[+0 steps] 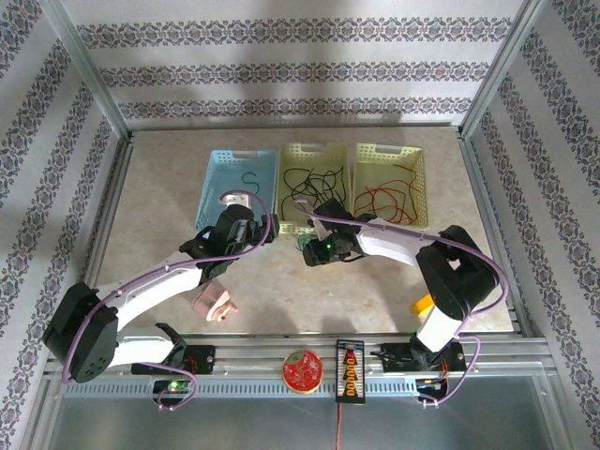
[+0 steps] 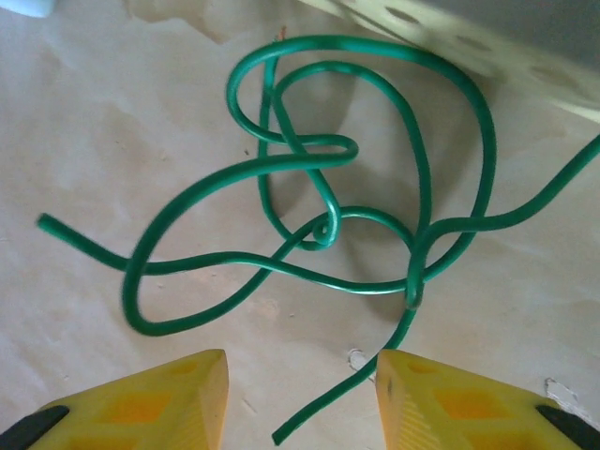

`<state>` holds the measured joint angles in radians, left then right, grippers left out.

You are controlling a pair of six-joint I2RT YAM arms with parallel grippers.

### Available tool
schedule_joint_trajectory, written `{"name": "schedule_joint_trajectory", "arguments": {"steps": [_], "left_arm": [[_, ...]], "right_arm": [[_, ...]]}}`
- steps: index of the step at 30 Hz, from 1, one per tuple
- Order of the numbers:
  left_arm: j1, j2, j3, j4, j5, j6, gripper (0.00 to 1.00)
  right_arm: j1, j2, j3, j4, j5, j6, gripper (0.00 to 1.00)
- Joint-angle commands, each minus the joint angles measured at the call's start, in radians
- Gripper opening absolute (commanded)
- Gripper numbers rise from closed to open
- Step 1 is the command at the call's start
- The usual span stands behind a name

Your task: Untangle the cables

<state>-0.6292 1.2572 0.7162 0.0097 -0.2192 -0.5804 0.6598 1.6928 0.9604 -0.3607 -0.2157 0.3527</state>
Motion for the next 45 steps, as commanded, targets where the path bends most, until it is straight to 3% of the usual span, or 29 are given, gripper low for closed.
{"name": "schedule_joint_trajectory", "arguments": {"steps": [1,5,10,14,19,22,25,32,41,45], "left_arm": [[-0.012,-0.024,0.014,-0.022,-0.031,-0.001,0.90],[-0.012,-0.038,0.004,-0.018,-0.030,-0.006,0.90],[-0.014,-0.046,-0.013,0.028,0.043,0.017,0.91],[-0.027,-0.019,-0.001,0.065,0.186,0.072,0.91],[-0.057,0.061,0.034,0.084,0.405,0.134,0.91],[-0.077,0.114,0.061,0.078,0.452,0.151,0.91],[-0.091,0.161,0.081,0.075,0.433,0.154,0.91],[-0.164,0.309,0.193,-0.010,0.346,0.215,0.88],[-0.247,0.491,0.366,-0.154,0.067,0.186,0.67],[-0.251,0.537,0.416,-0.220,0.032,0.175,0.59]], "right_arm": [[0.023,0.030,0.034,-0.041,0.111,-0.046,0.42],[0.036,0.056,0.043,-0.040,0.162,-0.047,0.32],[0.038,0.027,0.027,-0.044,0.217,-0.050,0.05],[0.033,-0.107,-0.047,-0.018,0.163,-0.059,0.02],[0.001,-0.315,-0.163,0.031,-0.017,-0.063,0.02],[-0.031,-0.403,-0.212,0.061,-0.108,-0.042,0.02],[-0.071,-0.445,-0.238,0.075,-0.151,-0.027,0.03],[-0.117,-0.412,-0.229,0.065,-0.100,0.006,0.12],[-0.163,-0.448,-0.242,0.067,-0.105,0.019,0.12],[-0.176,-0.472,-0.263,0.065,-0.114,0.025,0.12]]}}
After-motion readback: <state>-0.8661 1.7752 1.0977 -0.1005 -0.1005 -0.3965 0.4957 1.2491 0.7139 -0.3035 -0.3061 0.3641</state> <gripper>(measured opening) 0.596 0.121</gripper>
